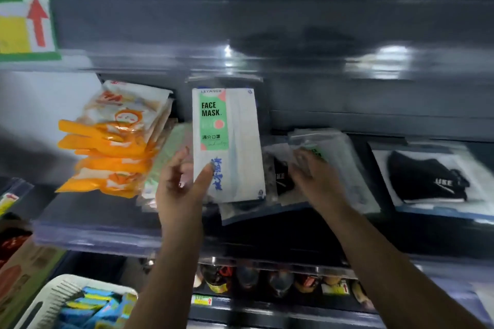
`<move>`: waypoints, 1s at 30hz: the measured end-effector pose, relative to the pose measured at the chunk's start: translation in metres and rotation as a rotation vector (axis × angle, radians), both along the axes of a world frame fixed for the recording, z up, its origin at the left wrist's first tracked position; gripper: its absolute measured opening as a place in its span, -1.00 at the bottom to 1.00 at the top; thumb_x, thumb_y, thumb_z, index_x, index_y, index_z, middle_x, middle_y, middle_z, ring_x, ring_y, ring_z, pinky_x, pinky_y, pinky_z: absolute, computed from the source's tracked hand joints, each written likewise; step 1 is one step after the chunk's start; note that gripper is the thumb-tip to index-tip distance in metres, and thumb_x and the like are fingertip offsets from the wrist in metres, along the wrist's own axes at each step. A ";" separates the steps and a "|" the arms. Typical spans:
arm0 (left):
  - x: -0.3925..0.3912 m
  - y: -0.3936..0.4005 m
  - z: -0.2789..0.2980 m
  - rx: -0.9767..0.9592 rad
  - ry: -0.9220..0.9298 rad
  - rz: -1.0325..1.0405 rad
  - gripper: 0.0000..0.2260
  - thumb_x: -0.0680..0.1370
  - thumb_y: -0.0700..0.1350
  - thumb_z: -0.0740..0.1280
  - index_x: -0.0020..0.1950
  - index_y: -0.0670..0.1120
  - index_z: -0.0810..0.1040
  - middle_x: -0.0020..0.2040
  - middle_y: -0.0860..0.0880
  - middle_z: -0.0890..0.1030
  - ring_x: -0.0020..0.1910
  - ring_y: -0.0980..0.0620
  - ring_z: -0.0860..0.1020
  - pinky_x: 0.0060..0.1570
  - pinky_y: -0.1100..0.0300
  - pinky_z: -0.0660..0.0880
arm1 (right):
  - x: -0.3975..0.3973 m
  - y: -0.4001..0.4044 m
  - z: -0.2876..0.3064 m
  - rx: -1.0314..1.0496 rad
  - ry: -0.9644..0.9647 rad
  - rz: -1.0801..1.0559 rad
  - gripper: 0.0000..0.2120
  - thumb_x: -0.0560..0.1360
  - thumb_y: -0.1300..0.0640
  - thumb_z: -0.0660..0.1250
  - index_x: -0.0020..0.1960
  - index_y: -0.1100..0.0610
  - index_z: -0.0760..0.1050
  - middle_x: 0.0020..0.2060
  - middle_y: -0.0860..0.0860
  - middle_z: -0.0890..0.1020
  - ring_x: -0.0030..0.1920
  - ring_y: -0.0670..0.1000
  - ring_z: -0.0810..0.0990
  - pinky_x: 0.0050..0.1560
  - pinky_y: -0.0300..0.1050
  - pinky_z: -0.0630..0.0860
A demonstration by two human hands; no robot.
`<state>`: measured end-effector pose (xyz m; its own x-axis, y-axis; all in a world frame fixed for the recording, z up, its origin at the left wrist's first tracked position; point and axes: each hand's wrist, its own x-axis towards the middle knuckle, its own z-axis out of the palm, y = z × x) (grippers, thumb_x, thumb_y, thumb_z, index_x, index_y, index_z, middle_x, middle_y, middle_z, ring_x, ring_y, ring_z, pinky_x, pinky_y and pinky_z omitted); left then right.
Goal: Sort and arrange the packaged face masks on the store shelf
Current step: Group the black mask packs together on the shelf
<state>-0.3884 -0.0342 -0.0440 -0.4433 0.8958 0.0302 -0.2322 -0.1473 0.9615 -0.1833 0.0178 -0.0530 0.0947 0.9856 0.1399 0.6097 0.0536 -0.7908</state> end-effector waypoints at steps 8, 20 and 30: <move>0.041 0.027 -0.009 -0.017 0.034 -0.251 -0.73 0.48 -0.30 0.38 0.15 -0.12 0.50 -0.01 -0.06 0.66 -0.04 0.00 0.65 -0.14 0.13 0.60 | 0.006 -0.025 0.011 -0.054 0.704 -0.064 -0.59 0.43 0.20 0.42 0.23 0.04 0.43 -0.03 -0.05 0.62 -0.07 -0.06 0.62 -0.23 -0.33 0.52; 0.077 0.063 -0.005 -0.149 0.641 -0.835 -0.35 0.48 -0.18 0.41 0.50 -0.11 0.20 -0.10 0.07 0.47 -0.16 0.20 0.48 -0.09 0.34 0.41 | 0.051 -0.032 0.012 0.042 0.114 -0.454 -0.51 0.36 0.16 0.51 0.23 0.23 0.48 -0.16 -0.03 0.52 -0.29 -0.04 0.46 -0.26 -0.23 0.42; 0.106 0.062 -0.012 -0.067 1.333 -0.742 -0.57 0.49 0.07 0.35 0.20 -0.21 0.45 0.15 -0.19 0.48 0.17 -0.16 0.42 0.11 0.05 0.37 | 0.084 -0.039 -0.007 -0.084 -0.215 -0.430 -0.64 0.41 0.15 0.43 0.15 0.25 0.51 -0.09 0.12 0.45 -0.09 0.11 0.46 -0.21 -0.24 0.23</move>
<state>-0.2822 0.0277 -0.0557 0.4087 0.9125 -0.0171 0.7814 -0.3402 0.5231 -0.0996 -0.0210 -0.0597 0.4734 0.8722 0.1230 0.7130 -0.2974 -0.6350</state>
